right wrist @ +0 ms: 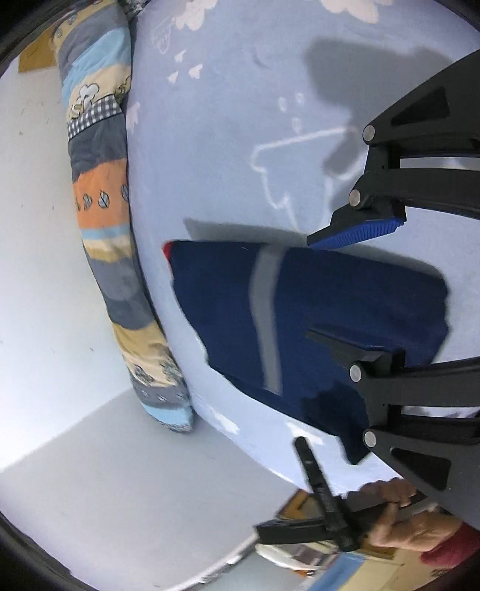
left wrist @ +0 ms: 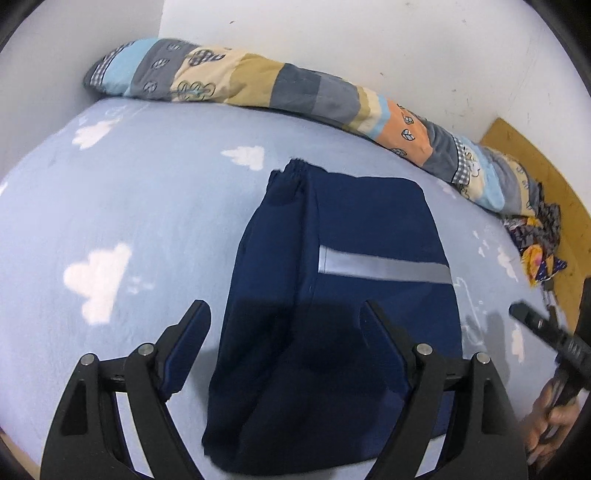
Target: Fold large clothes
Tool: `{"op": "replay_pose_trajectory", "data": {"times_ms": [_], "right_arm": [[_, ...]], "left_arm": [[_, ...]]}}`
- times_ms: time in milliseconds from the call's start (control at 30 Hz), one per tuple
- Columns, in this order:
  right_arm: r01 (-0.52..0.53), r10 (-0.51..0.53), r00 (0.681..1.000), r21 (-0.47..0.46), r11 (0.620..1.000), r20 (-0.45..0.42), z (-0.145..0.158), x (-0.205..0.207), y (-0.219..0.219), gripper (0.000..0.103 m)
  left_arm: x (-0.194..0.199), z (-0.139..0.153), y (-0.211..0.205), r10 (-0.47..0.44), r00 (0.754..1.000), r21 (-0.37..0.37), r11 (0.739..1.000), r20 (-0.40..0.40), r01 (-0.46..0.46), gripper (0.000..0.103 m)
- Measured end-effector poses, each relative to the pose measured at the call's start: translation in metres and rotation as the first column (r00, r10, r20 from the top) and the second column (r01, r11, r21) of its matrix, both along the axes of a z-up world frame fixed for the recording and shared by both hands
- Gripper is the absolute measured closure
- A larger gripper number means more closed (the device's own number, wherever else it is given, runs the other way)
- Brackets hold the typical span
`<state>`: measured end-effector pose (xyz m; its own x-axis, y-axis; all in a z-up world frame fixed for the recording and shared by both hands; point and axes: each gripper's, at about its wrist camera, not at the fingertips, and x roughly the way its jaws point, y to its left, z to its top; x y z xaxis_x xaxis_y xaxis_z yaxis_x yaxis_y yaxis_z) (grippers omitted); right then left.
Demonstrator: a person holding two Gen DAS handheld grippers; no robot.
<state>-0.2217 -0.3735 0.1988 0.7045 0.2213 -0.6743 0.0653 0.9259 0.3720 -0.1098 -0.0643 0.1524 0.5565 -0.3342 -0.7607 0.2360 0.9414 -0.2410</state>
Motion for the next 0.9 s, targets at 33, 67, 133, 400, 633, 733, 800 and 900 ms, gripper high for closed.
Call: {"op": "replay_pose_trajectory", "data": {"times_ms": [33, 67, 133, 400, 633, 733, 800, 900], "right_arm": [[0.013, -0.013, 1.000, 0.010, 1.000, 0.005, 0.000, 0.007, -0.003, 0.058], [0.023, -0.023, 1.000, 0.014, 1.000, 0.009, 0.000, 0.016, -0.004, 0.058], [0.035, -0.035, 0.999, -0.001, 0.999, 0.009, -0.002, 0.032, -0.002, 0.058], [-0.056, 0.054, 0.998, -0.067, 0.996, -0.029, -0.031, 0.115, 0.031, 0.059], [-0.194, 0.135, 0.953, -0.204, 0.959, -0.270, -0.090, 0.175, 0.076, 0.057], [-0.220, 0.171, 0.940, -0.141, 0.965, -0.294, -0.070, 0.178, 0.068, 0.061], [-0.200, 0.177, 0.957, -0.079, 0.977, -0.227, -0.043, 0.172, 0.054, 0.068], [-0.149, 0.127, 0.980, -0.149, 0.978, -0.151, -0.017, 0.177, 0.035, 0.066]], "left_arm": [[0.003, -0.001, -0.004, -0.003, 1.000, 0.007, 1.000, -0.001, 0.003, 0.019], [0.008, -0.003, -0.010, -0.010, 1.000, 0.009, 1.000, -0.010, 0.011, 0.019], [0.017, -0.006, -0.019, -0.015, 1.000, 0.015, 1.000, -0.024, 0.015, 0.019], [0.036, -0.032, -0.050, 0.027, 0.992, 0.140, 0.990, -0.120, -0.010, 0.019], [0.042, -0.041, -0.047, 0.060, 0.987, 0.184, 0.982, -0.148, -0.033, 0.019], [0.042, -0.039, -0.045, 0.057, 0.987, 0.165, 0.986, -0.153, -0.031, 0.019], [0.041, -0.035, -0.042, 0.057, 0.987, 0.137, 0.990, -0.147, -0.037, 0.019], [0.040, -0.029, -0.040, 0.041, 0.989, 0.074, 0.997, -0.142, -0.031, 0.019]]}}
